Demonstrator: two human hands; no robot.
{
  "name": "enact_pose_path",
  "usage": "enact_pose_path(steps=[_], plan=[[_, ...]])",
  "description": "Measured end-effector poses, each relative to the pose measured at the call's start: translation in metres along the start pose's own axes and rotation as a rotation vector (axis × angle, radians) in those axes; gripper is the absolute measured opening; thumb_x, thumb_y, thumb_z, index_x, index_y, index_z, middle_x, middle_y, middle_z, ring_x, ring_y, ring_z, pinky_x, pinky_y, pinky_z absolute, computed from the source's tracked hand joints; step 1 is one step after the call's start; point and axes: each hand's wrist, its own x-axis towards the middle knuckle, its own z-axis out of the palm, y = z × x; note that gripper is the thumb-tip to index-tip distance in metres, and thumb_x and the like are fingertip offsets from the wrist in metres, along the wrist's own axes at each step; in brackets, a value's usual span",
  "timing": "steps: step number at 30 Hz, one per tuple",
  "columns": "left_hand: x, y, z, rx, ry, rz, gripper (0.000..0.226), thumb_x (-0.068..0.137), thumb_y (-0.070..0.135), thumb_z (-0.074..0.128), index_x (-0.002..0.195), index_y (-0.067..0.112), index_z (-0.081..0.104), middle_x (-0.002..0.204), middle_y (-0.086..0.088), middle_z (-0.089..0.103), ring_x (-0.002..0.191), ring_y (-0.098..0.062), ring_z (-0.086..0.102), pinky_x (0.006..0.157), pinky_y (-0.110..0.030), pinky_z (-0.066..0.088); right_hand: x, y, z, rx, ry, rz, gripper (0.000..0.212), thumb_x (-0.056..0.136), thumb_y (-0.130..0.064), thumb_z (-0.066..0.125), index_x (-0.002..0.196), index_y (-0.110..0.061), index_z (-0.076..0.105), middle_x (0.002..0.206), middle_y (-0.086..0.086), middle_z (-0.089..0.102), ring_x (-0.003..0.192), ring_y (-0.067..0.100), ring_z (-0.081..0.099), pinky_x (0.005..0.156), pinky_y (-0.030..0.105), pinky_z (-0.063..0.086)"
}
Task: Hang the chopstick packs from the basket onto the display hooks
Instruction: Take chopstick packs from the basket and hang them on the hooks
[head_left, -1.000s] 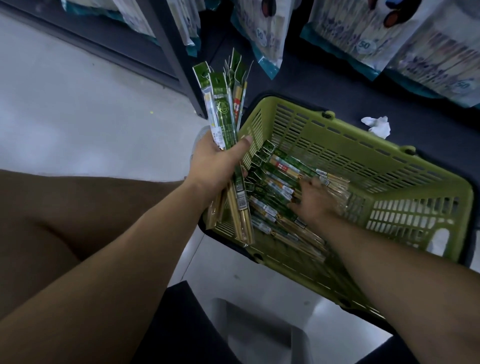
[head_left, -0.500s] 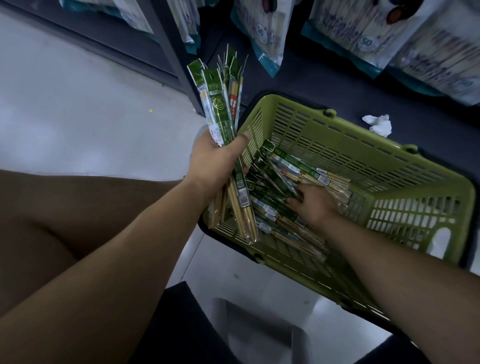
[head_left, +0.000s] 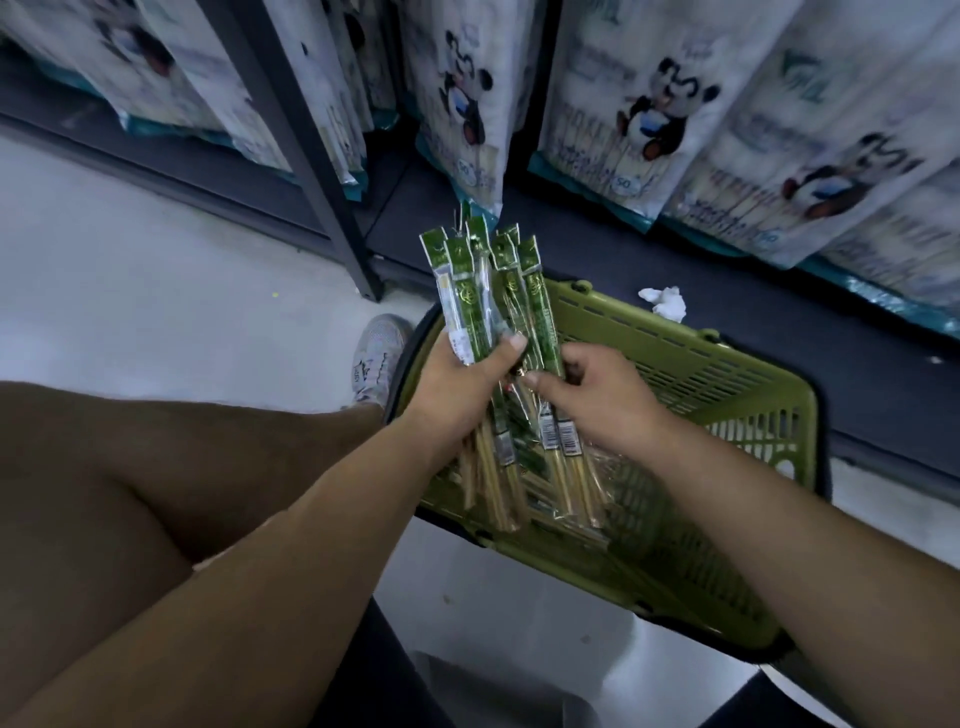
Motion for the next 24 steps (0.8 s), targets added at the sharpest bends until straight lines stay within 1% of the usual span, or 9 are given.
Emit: enact_pose_path(steps=[2,4,7,10,13,15,18,21,24], plan=[[-0.005,0.007,0.010,-0.086,-0.021,0.049,0.048,0.092,0.039,0.075,0.135,0.021,0.063,0.124,0.006,0.075,0.116,-0.012,0.070,0.099,-0.039,0.056,-0.007,-0.020,-0.006,0.041,0.043,-0.073,0.030,0.093,-0.022,0.073,0.072,-0.041,0.066,0.051,-0.028,0.053,0.049,-0.007,0.049,0.049,0.010,0.032],[-0.009,0.017,0.018,-0.157,-0.048,0.074,0.061,0.087,0.045,0.076,0.138,0.016,0.060,0.131,-0.001,0.071,0.123,-0.019,0.066,0.108,-0.045,0.051,-0.014,-0.033,-0.010,0.066,0.050,-0.101,0.016,0.094,-0.025,0.071,0.104,-0.036,0.069,0.071,-0.030,0.062,0.067,-0.010,0.055,0.062,0.010,0.038],[-0.010,0.034,0.025,-0.208,-0.073,0.079,0.055,0.086,0.039,0.080,0.132,0.012,0.066,0.125,-0.003,0.075,0.118,-0.020,0.070,0.107,-0.044,0.052,-0.025,-0.050,-0.018,-0.055,0.123,-0.161,0.029,0.097,-0.035,0.064,0.126,-0.032,0.061,0.080,-0.038,0.056,0.075,-0.019,0.050,0.064,0.004,0.035],[-0.012,0.053,0.028,-0.262,-0.087,0.074,0.037,0.090,0.019,0.080,0.122,0.005,0.069,0.115,-0.009,0.078,0.110,-0.027,0.074,0.095,-0.041,0.060,-0.035,-0.065,-0.028,-0.123,0.125,-0.196,0.015,0.103,-0.043,0.050,0.116,-0.039,0.056,0.092,-0.020,0.044,0.083,-0.016,0.049,0.067,0.006,0.033],[-0.018,0.074,0.029,-0.250,-0.067,0.082,0.048,0.080,0.024,0.088,0.120,0.007,0.068,0.115,-0.009,0.078,0.113,-0.030,0.072,0.099,-0.046,0.056,-0.039,-0.081,-0.046,-0.088,0.170,-0.233,0.010,0.102,-0.036,0.054,0.093,-0.036,0.056,0.082,-0.010,0.043,0.069,-0.002,0.049,0.058,0.013,0.036],[-0.022,0.090,0.029,-0.220,-0.096,0.114,0.049,0.080,0.024,0.088,0.122,0.008,0.069,0.116,-0.010,0.077,0.115,-0.032,0.071,0.102,-0.050,0.054,-0.042,-0.094,-0.060,-0.005,0.193,-0.240,0.004,0.099,-0.027,0.063,0.100,-0.030,0.066,0.068,-0.012,0.049,0.057,0.002,0.045,0.054,0.018,0.037],[-0.026,0.120,0.026,-0.130,-0.126,0.206,0.045,0.080,0.029,0.089,0.119,0.017,0.071,0.114,0.000,0.079,0.110,-0.020,0.073,0.100,-0.046,0.054,-0.045,-0.112,-0.079,0.133,0.254,-0.233,0.027,0.096,-0.022,0.070,0.121,-0.029,0.064,0.066,-0.018,0.055,0.060,0.000,0.050,0.058,0.021,0.046],[-0.031,0.156,0.028,-0.071,-0.166,0.299,0.058,0.075,0.034,0.089,0.125,0.014,0.069,0.118,-0.002,0.077,0.113,-0.023,0.071,0.105,-0.049,0.052,-0.050,-0.136,-0.096,0.253,0.284,-0.240,0.025,0.094,-0.018,0.072,0.106,-0.037,0.061,0.069,-0.014,0.060,0.065,0.008,0.060,0.062,0.037,0.057],[-0.034,0.192,0.029,-0.014,-0.237,0.413,0.034,0.082,0.019,0.086,0.113,0.014,0.073,0.107,-0.002,0.080,0.101,-0.018,0.075,0.090,-0.038,0.058,-0.054,-0.159,-0.114,0.311,0.329,-0.271,0.030,0.095,-0.014,0.070,0.107,-0.038,0.056,0.073,-0.006,0.062,0.053,0.011,0.062,0.048,0.026,0.053]])
